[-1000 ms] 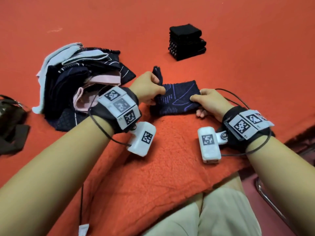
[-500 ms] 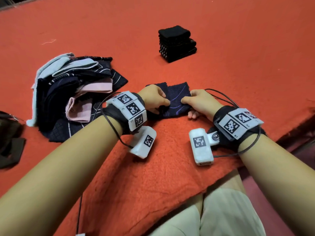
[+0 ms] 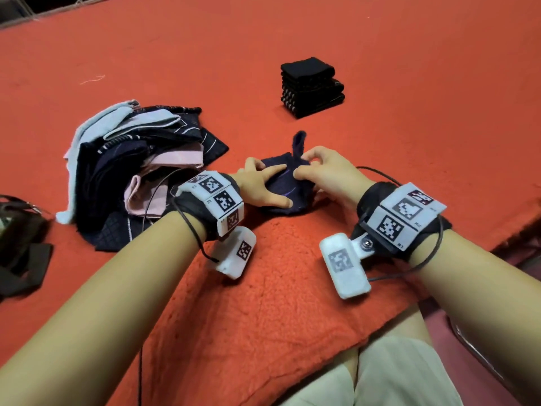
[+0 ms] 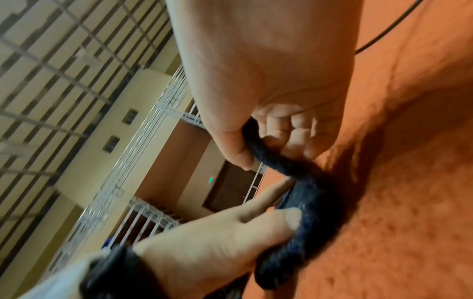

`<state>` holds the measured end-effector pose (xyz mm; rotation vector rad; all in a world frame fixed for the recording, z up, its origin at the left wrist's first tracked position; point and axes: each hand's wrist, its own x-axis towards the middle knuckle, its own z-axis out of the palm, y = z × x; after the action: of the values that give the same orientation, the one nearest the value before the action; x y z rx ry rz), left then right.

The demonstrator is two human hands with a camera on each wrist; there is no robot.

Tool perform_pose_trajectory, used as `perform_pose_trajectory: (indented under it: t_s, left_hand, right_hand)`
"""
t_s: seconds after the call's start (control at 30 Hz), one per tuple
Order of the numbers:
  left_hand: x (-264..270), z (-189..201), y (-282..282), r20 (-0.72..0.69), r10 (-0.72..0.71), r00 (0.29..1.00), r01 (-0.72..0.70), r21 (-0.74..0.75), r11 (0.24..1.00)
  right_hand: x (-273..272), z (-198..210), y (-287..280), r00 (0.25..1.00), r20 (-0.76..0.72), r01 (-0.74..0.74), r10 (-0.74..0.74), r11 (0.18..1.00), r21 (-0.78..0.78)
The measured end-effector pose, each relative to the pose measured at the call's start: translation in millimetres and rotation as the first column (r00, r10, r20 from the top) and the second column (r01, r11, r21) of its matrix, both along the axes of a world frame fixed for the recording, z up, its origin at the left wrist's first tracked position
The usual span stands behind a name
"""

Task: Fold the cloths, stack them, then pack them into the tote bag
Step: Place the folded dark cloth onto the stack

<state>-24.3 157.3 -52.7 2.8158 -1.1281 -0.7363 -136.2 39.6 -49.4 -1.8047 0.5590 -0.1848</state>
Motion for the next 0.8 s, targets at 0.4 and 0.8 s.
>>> perform_pose_trajectory:
  t_s: [0.4, 0.8]
  left_hand:
    - [20.1, 6.9, 32.2, -0.698, 0.343, 0.629, -0.747, -0.418, 0.517]
    - [16.5, 36.1, -1.8, -0.6, 0.322, 0.732, -0.553, -0.248, 0.795]
  right_hand:
    - [26.9, 2.2, 32.2, 0.946, -0.161, -0.316, 0.281, 0.907, -0.277]
    - [1.2, 10.1, 30.6, 0.76, -0.298, -0.649, 0.578, 0.645, -0.405]
